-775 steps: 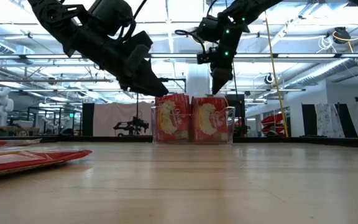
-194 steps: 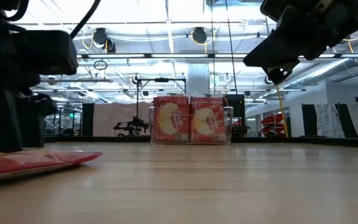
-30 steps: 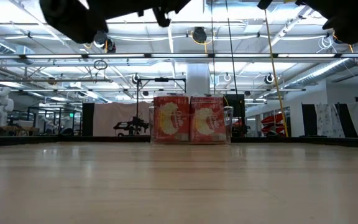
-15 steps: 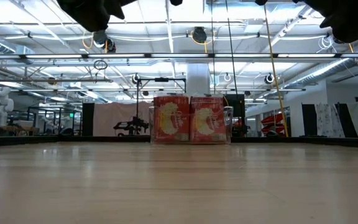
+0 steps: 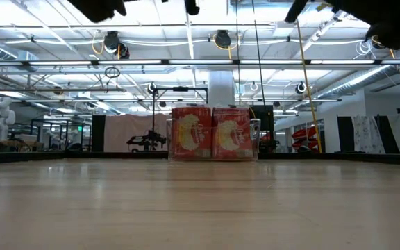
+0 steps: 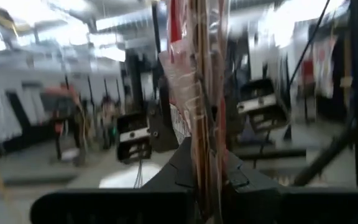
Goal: Sort popcorn bags into baskets
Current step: Put the red popcorn bag into the transparent bin
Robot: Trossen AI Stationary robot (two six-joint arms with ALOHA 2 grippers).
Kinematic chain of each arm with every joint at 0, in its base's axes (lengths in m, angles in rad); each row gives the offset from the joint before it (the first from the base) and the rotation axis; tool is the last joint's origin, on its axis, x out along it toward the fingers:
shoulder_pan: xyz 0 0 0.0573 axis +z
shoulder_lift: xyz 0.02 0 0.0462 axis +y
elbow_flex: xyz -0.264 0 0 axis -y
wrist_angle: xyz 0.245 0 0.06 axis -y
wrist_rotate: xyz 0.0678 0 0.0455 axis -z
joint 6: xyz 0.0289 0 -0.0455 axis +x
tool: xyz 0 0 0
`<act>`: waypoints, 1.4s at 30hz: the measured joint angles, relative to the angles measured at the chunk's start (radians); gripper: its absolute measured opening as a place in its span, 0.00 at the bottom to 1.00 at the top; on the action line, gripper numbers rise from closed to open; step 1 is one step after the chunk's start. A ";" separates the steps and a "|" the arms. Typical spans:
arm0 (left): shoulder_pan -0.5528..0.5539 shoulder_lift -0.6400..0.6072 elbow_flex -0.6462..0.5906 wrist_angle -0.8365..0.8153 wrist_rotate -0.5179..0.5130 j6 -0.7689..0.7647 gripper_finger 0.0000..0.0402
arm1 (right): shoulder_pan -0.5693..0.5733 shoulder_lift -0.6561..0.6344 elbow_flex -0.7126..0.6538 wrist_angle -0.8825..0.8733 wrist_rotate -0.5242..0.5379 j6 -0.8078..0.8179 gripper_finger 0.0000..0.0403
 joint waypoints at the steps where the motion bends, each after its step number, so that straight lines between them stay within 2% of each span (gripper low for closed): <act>1: 0.002 -0.025 0.000 -0.068 -0.003 -0.006 0.03 | 0.000 -0.014 -0.005 -0.043 0.012 0.013 0.24; 4: 0.004 -0.110 -0.001 -0.288 -0.022 -0.031 0.02 | 0.000 -0.060 -0.009 -0.196 0.054 0.051 0.32; 11: 0.005 -0.324 -0.001 -0.780 -0.102 -0.146 0.02 | -0.001 -0.177 -0.012 -0.554 0.064 0.104 0.47; 16: 0.012 -0.418 -0.001 -1.048 -0.108 -0.260 0.02 | -0.003 -0.230 -0.012 -0.802 0.062 0.136 0.50; 21: 0.015 -0.414 -0.001 -1.261 -0.106 -0.350 0.06 | -0.003 -0.205 -0.003 -0.880 0.071 0.194 0.49; 27: 0.021 -0.367 -0.002 -1.313 -0.100 -0.360 0.02 | 0.023 -0.117 0.182 -1.157 0.162 0.177 0.49; 33: 0.026 -0.343 0.001 -1.317 -0.054 -0.354 0.05 | 0.026 -0.014 0.376 -1.381 0.162 0.140 0.49; 37: 0.025 -0.327 0.000 -1.395 -0.049 -0.358 0.03 | 0.026 0.031 0.419 -1.396 0.160 0.087 0.49; 40: 0.026 -0.319 -0.003 -1.449 -0.044 -0.369 0.02 | 0.036 0.067 0.426 -1.341 0.159 0.046 0.49; 42: 0.026 -0.315 -0.001 -1.415 -0.035 -0.374 0.03 | 0.048 0.098 0.425 -1.303 0.158 0.024 0.49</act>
